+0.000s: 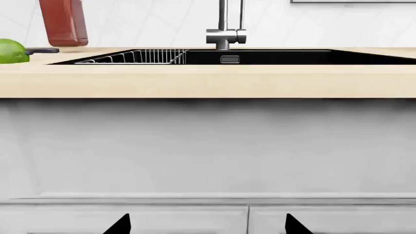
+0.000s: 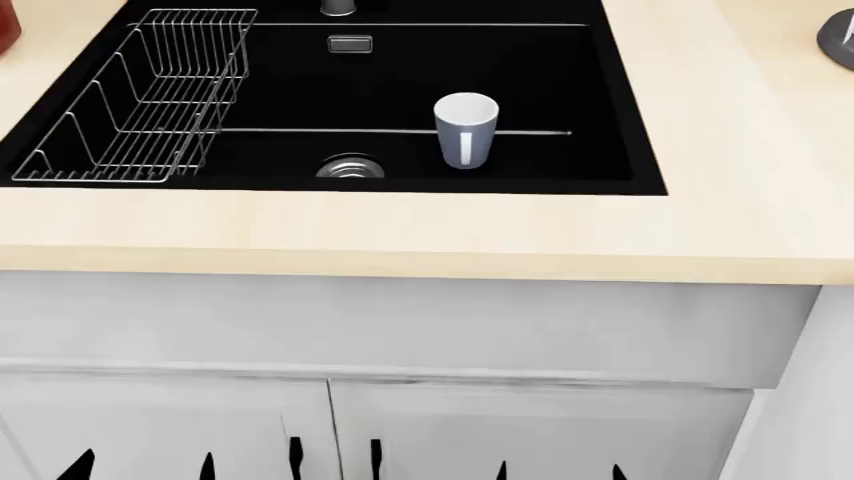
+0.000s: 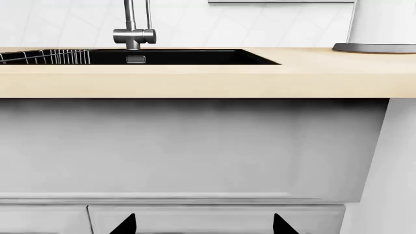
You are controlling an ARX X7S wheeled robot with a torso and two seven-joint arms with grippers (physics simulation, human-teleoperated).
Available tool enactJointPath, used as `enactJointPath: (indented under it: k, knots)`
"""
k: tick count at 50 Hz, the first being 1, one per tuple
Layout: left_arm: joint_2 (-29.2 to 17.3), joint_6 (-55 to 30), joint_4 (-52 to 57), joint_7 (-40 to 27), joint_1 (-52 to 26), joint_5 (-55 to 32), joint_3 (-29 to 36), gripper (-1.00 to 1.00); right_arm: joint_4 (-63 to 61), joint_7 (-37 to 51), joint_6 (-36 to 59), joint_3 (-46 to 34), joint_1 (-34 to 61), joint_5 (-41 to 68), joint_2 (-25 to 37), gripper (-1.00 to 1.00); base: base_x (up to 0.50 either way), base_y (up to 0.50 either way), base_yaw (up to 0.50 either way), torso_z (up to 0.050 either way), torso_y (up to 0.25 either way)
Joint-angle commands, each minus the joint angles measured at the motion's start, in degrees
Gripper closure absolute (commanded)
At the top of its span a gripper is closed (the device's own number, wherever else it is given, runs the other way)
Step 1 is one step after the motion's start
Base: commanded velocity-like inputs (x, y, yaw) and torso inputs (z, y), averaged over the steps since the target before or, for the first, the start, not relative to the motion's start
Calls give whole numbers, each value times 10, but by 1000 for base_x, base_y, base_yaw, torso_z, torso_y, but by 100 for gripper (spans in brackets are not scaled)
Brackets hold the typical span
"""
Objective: Turn on the sink faucet.
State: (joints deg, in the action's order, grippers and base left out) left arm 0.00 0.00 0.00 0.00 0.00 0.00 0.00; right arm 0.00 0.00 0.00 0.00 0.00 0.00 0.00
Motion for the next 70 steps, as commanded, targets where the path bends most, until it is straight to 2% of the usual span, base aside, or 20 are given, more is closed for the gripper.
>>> enactJointPath:
  k: [1,16,18,25,35,42,47,57,64,65,70]
  knots:
    - [-9,5,-10,-9,-2,-12,9,-100,6,4,-3,-18,-1,7,10,-100,0,0,0,0,0]
    - [-33,17,10,-27,13,-35,40,-100,-9,24,4,-48,-8,23,34,-100,0,0,0,0,0]
    - [-42,72,20,-20,28,-17,55,-100,-17,29,7,-53,-10,18,36,-100,0,0,0,0,0]
    - [-57,29,93,-26,40,-29,47,-100,-99,29,48,-60,-26,29,49,-100,0,0,0,50,0]
    - [-86,-94,251,-34,30,-39,39,-100,-213,47,140,-51,-25,27,73,-100,0,0,0,50,2]
    - [-111,-218,366,-35,-9,-52,28,-100,-311,53,225,-41,-6,25,95,-100,0,0,0,50,5]
    - [-123,-266,400,-34,-34,-58,26,-100,-344,59,266,-36,10,20,106,-100,0,0,0,50,7]
    - [-148,-453,510,-32,-145,-95,2,-100,-447,56,409,-21,73,24,133,-100,0,0,0,50,8]
    - [-158,-537,554,-34,-194,-115,-12,-100,-514,54,525,-34,149,12,159,-100,0,0,0,50,9]
    - [-160,-560,562,-34,-211,-120,-15,-100,-525,63,561,-61,167,-12,178,-100,0,289,0,50,10]
    - [-165,-606,570,-34,-251,-131,-18,-100,-560,54,621,-53,212,-1,174,-100,42,500,0,50,8]
